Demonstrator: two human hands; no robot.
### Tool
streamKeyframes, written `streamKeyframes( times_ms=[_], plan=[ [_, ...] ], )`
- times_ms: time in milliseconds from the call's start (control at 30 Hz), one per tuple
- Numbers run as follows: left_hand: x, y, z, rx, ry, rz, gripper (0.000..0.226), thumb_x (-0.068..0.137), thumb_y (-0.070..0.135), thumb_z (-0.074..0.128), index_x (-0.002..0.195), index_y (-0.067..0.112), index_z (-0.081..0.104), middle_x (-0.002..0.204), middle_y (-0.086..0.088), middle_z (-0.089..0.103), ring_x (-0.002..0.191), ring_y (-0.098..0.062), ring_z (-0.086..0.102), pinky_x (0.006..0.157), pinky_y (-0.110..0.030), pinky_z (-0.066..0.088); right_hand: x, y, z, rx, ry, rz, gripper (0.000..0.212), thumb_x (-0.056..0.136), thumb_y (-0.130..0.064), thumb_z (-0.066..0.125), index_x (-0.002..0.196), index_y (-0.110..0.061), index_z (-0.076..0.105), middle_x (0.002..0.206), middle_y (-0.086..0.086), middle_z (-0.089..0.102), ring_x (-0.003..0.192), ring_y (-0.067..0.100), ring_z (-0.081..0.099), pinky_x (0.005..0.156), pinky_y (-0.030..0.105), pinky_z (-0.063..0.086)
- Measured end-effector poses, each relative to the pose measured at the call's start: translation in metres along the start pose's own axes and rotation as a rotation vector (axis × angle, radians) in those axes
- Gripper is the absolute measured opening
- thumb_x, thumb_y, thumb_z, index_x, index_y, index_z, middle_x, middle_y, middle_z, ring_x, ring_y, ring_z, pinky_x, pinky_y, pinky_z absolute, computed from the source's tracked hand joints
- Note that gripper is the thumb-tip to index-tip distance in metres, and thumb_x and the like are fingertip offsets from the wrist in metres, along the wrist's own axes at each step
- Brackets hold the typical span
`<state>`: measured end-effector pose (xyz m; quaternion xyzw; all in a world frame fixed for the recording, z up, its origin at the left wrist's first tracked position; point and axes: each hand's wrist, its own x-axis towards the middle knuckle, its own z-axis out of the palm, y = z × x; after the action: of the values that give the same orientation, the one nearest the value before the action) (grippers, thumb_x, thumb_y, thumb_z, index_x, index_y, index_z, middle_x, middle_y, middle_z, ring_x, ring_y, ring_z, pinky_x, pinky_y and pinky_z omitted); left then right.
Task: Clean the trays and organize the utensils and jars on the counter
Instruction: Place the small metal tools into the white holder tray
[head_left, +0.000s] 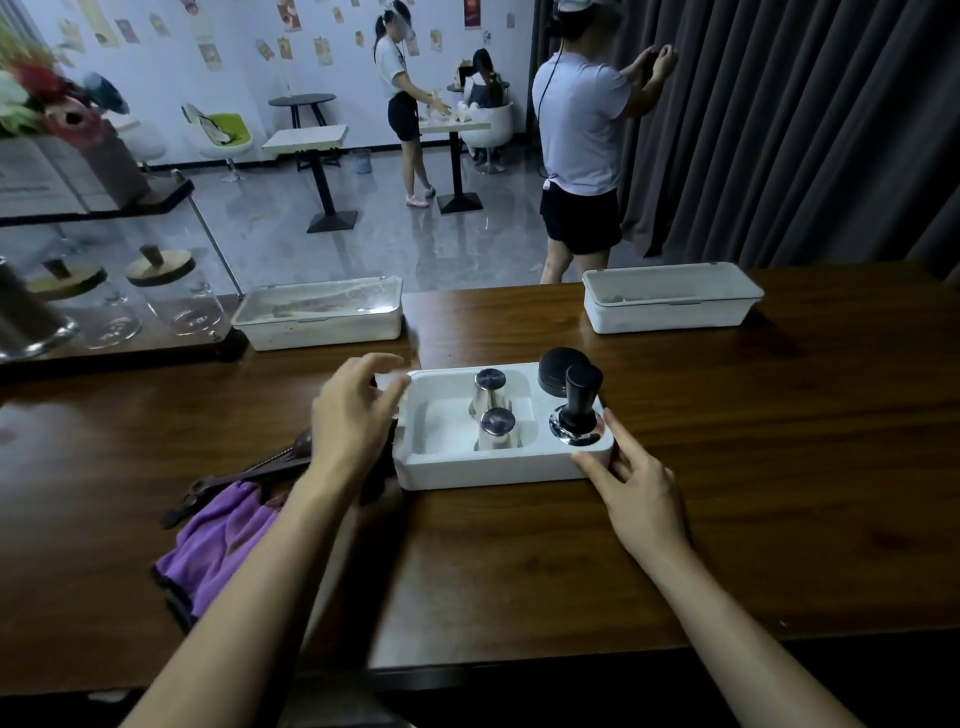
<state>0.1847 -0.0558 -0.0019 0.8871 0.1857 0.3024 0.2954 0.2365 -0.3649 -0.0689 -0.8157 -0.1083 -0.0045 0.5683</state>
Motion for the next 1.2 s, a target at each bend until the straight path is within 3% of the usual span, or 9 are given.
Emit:
streamKeyframes(
  times_ms=[100,200,400,533,633,733,800,900,1200],
  plan=[
    [0.021,-0.026,-0.008,0.128,-0.030,-0.113,0.018,0.090,0.037,0.069,0.107,0.034,0.073,0.102,0.011,0.073,0.099,-0.017,0.068,0.082,-0.035,0.050,0.002,0.003,0.001,0.014,-0.001,0.014,0.071,0.087,-0.040,0.074,0.150,-0.039,0.040,0.149,-0.003,0.050,0.132,0.017,0.053,0.104,0.042,0.051],
    [0.034,-0.042,-0.008,0.217,-0.132,-0.179,0.024,0.090,0.040,0.069,0.112,0.035,0.073,0.101,0.009,0.076,0.104,-0.024,0.068,0.079,-0.034,0.046,0.002,0.004,0.001,0.035,0.000,0.030,0.071,0.086,-0.039,0.075,0.149,-0.041,0.041,0.149,-0.003,0.050,0.130,0.017,0.055,0.104,0.041,0.052],
    [0.041,-0.057,0.001,0.403,-0.247,-0.078,0.027,0.101,0.029,0.060,0.124,0.035,0.073,0.116,-0.004,0.076,0.109,-0.034,0.067,0.074,-0.035,0.044,0.002,0.003,0.001,0.035,-0.004,0.025,0.073,0.085,-0.039,0.075,0.149,-0.039,0.041,0.149,-0.003,0.050,0.131,0.017,0.054,0.103,0.040,0.052],
    [0.039,-0.065,0.001,0.374,-0.319,-0.045,0.051,0.089,0.002,0.055,0.123,0.037,0.073,0.109,0.001,0.078,0.112,-0.025,0.069,0.073,-0.033,0.048,0.002,0.000,0.001,0.063,0.000,0.027,0.072,0.085,-0.036,0.076,0.149,-0.036,0.044,0.144,-0.008,0.054,0.126,0.008,0.053,0.097,0.015,0.048],
    [0.039,-0.068,-0.001,0.365,-0.355,-0.014,0.055,0.088,0.001,0.055,0.124,0.040,0.072,0.108,0.002,0.078,0.110,-0.025,0.069,0.076,-0.036,0.052,0.002,0.000,0.001,0.057,0.003,0.029,0.071,0.085,-0.035,0.077,0.149,-0.035,0.044,0.143,-0.009,0.054,0.125,0.005,0.053,0.094,0.009,0.046],
    [0.039,-0.069,-0.001,0.316,-0.339,-0.006,0.028,0.098,0.029,0.064,0.122,0.039,0.073,0.113,0.001,0.077,0.108,-0.028,0.069,0.078,-0.038,0.050,0.002,0.000,0.001,0.050,0.005,0.020,0.071,0.086,-0.035,0.076,0.149,-0.035,0.044,0.144,-0.008,0.054,0.126,0.005,0.053,0.099,0.018,0.048],
    [0.040,-0.067,0.000,0.273,-0.343,-0.042,0.029,0.094,0.046,0.067,0.121,0.037,0.074,0.112,-0.001,0.076,0.108,-0.029,0.068,0.082,-0.038,0.049,0.002,0.000,0.001,0.048,0.007,0.019,0.071,0.086,-0.033,0.076,0.149,-0.036,0.043,0.143,-0.012,0.051,0.128,0.010,0.053,0.103,0.027,0.050],
    [0.041,-0.062,0.003,0.241,-0.358,-0.112,0.040,0.085,0.057,0.072,0.120,0.036,0.073,0.107,0.003,0.076,0.105,-0.026,0.067,0.082,-0.037,0.049,0.002,0.000,0.001,0.046,0.010,0.013,0.071,0.086,-0.032,0.076,0.148,-0.037,0.044,0.141,-0.016,0.049,0.128,0.010,0.053,0.104,0.029,0.049],
    [0.040,-0.050,0.002,0.257,-0.250,-0.190,0.043,0.085,0.038,0.067,0.127,0.035,0.065,0.106,0.007,0.077,0.111,-0.027,0.065,0.091,-0.040,0.047,0.004,0.006,0.001,0.034,0.001,0.030,0.073,0.084,-0.038,0.076,0.149,-0.040,0.042,0.150,-0.004,0.049,0.132,0.018,0.053,0.104,0.040,0.051]
  ],
)
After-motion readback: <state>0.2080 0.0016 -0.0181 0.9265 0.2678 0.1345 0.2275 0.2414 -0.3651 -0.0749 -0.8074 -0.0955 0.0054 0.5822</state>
